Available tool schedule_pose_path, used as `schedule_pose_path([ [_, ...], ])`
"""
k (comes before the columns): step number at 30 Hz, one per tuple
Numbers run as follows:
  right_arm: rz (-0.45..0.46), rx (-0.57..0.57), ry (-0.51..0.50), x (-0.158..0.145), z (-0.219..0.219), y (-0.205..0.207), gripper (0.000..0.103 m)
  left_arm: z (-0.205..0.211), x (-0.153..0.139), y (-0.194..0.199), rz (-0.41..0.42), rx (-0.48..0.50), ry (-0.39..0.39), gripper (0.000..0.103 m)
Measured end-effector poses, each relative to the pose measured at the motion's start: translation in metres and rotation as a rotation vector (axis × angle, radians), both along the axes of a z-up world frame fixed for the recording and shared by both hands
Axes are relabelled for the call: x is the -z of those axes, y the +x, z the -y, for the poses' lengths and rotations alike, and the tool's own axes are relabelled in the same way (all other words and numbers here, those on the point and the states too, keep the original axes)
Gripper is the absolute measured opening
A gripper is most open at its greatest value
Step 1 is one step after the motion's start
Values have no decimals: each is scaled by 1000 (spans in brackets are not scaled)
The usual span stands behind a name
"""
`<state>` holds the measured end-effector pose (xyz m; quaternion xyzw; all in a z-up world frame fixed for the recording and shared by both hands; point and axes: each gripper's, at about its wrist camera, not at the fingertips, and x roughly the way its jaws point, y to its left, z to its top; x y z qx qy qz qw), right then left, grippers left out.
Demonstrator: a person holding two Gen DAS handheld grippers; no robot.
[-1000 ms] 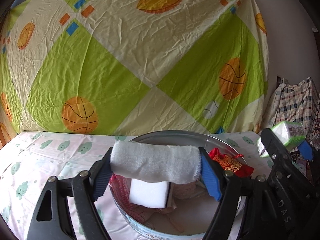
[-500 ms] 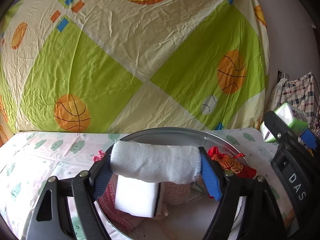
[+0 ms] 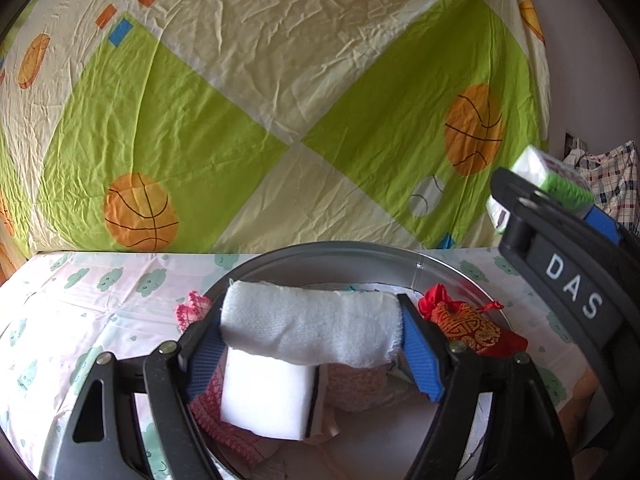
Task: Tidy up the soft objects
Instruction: 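Open both tools to drop the towel and tissue pack into the tin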
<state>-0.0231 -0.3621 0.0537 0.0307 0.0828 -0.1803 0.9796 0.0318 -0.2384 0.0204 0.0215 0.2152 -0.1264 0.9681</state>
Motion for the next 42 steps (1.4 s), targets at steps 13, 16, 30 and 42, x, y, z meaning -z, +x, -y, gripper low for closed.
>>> schedule_pose_path([
  [13, -207, -73, 99, 1, 6, 56, 70, -2, 2, 14, -70, -9, 31, 79],
  [16, -255, -82, 102, 5, 5, 69, 70, -3, 4, 17, -84, 1, 21, 79],
  [30, -382, -126, 139, 18, -3, 100, 70, -1, 6, 27, -111, -12, 49, 79],
  [42, -533, -278, 300, 38, 6, 124, 77, -2, 6, 33, -175, 64, 23, 103],
])
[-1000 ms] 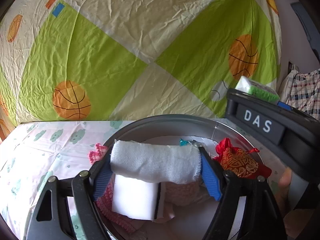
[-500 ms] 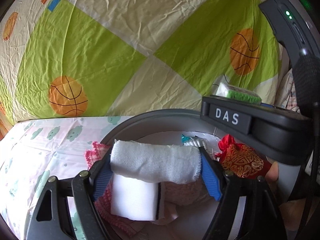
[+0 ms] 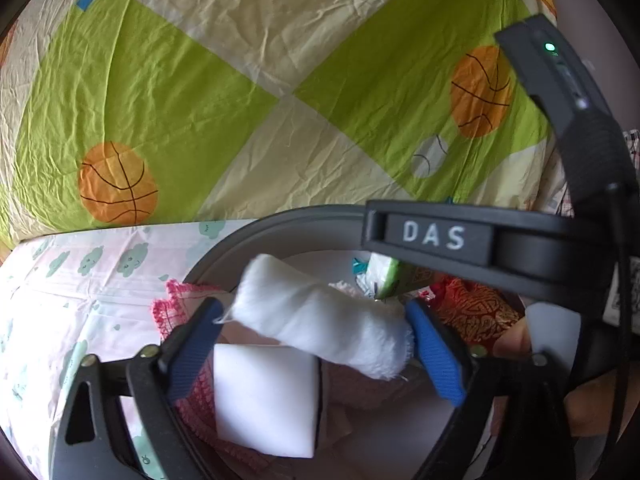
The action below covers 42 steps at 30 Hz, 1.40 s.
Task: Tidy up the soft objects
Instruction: 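Open both tools to drop the towel and tissue pack into the tin, then withdraw both open tools up and away from the tin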
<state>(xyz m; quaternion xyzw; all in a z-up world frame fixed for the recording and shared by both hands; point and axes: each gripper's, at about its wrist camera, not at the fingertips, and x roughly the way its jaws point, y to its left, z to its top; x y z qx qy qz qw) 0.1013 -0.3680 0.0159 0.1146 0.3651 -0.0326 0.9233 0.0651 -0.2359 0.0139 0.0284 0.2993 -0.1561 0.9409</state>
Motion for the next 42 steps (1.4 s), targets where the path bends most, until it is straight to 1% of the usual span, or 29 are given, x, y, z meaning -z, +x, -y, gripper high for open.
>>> schedule_pose_path([
  [1, 20, 2, 20, -3, 3, -4, 82, -1, -1, -1, 3, 5, -16, 103],
  [3, 66, -1, 37, -9, 5, -13, 87, -1, -1, -3, 11, 18, -36, 103],
  [5, 106, 9, 26, -13, 5, -24, 87, 2, -1, -6, 24, 22, -27, 103],
  [8, 167, 52, 1, -17, 6, -41, 87, 4, -4, -12, 69, 9, -8, 103],
  [12, 243, 122, 20, -16, 13, -66, 87, -1, -8, -23, 123, -13, -32, 103],
  [14, 296, 175, 28, -15, 16, -82, 87, -4, -7, -26, 140, -28, -31, 103],
  [16, 343, 199, 31, -13, 17, -97, 87, -7, -5, -27, 151, -43, -29, 103],
  [20, 439, 258, -15, -7, 11, -126, 87, -12, 0, -31, 165, -67, -14, 103],
  [23, 498, 284, -48, -4, 7, -144, 87, -16, 1, -37, 194, -77, -8, 103],
  [25, 534, 295, -47, -1, 5, -153, 87, -20, 1, -42, 227, -89, -5, 103],
  [27, 551, 296, -60, 2, 2, -160, 87, -22, 2, -45, 246, -104, 4, 103],
  [30, 556, 293, -121, 1, -8, -165, 87, -25, 4, -48, 249, -109, 8, 103],
  [35, 608, 277, -234, -1, -27, -180, 87, -30, 4, -57, 263, -114, -4, 103],
  [39, 636, 286, -235, -3, -29, -190, 88, -35, 3, -66, 291, -119, -24, 103],
  [42, 656, 306, -227, -4, -27, -197, 91, -36, 2, -71, 297, -113, -21, 103],
])
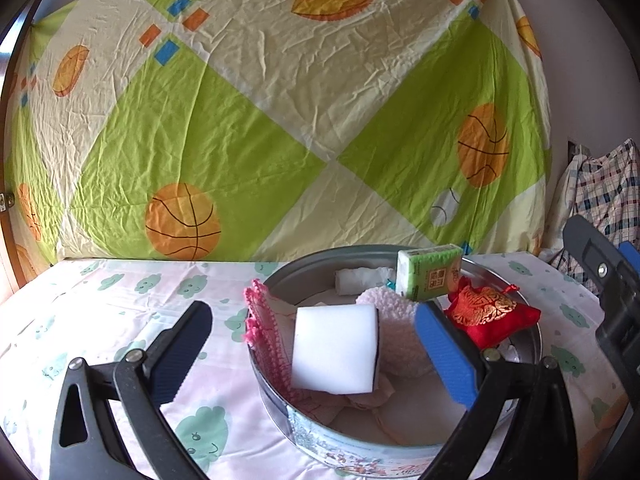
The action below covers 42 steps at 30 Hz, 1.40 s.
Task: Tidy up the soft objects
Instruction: 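Withdraw both open tools up and away from the tin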
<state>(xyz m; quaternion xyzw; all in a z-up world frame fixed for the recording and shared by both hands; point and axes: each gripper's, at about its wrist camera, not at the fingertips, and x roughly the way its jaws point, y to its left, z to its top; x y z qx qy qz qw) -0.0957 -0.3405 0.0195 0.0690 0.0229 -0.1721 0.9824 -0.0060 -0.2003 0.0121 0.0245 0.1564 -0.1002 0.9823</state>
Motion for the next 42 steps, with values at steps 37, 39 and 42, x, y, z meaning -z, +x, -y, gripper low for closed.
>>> schedule_pose_path([
  [37, 47, 49, -29, -4, -6, -18, 96, -4, 0, -11, 11, -19, -2, 103],
  [39, 46, 49, -29, -4, -5, -19, 96, -4, 0, -11, 9, -21, -3, 103],
  [42, 46, 50, -27, -4, -5, -18, 96, -4, 0, -11, 9, -22, -2, 103],
])
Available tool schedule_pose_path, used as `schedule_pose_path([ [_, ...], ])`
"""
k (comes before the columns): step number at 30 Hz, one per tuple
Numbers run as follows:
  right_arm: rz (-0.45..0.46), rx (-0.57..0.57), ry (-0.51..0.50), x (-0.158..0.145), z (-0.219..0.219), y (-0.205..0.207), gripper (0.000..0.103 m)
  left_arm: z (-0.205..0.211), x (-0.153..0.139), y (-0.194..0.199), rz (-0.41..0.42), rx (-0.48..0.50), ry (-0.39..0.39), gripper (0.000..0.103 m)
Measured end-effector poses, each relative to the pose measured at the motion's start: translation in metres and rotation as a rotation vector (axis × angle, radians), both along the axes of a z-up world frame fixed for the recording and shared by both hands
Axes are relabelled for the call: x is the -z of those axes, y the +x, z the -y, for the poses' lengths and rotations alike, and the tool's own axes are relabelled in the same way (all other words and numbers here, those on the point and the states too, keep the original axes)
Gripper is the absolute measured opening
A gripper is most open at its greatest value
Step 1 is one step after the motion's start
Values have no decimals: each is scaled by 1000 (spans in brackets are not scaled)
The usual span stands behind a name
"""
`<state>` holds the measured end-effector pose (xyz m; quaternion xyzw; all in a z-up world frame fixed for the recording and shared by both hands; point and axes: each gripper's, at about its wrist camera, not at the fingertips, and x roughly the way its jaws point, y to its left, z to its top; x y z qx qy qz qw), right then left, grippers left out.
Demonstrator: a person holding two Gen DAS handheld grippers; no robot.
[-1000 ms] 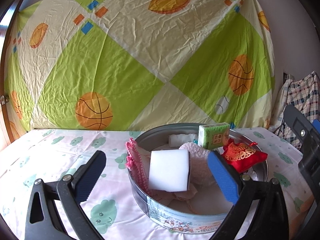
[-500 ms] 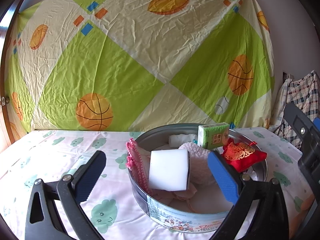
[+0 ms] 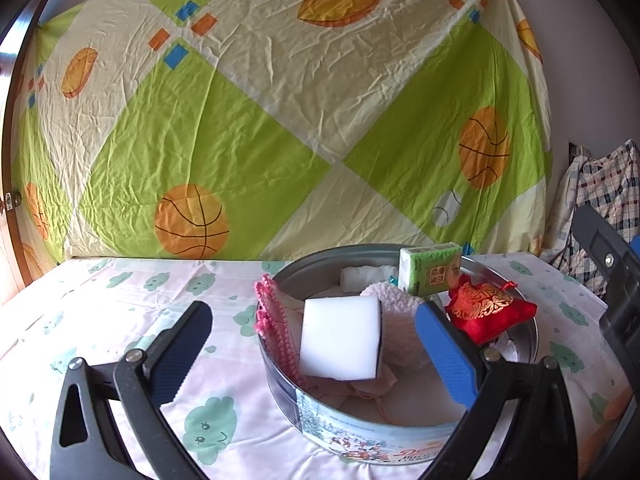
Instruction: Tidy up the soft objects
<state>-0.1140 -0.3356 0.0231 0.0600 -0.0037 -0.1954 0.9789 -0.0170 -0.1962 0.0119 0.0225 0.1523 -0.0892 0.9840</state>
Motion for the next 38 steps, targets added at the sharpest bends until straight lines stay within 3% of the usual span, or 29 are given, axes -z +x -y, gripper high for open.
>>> schedule_pose_path([
  [27, 1, -1, -1, 0, 2, 0, 97, 5, 1, -1, -3, 16, 22, 103],
  [38, -2, 1, 1, 0, 3, -1, 97, 5, 2, 0, -18, 37, -2, 103],
])
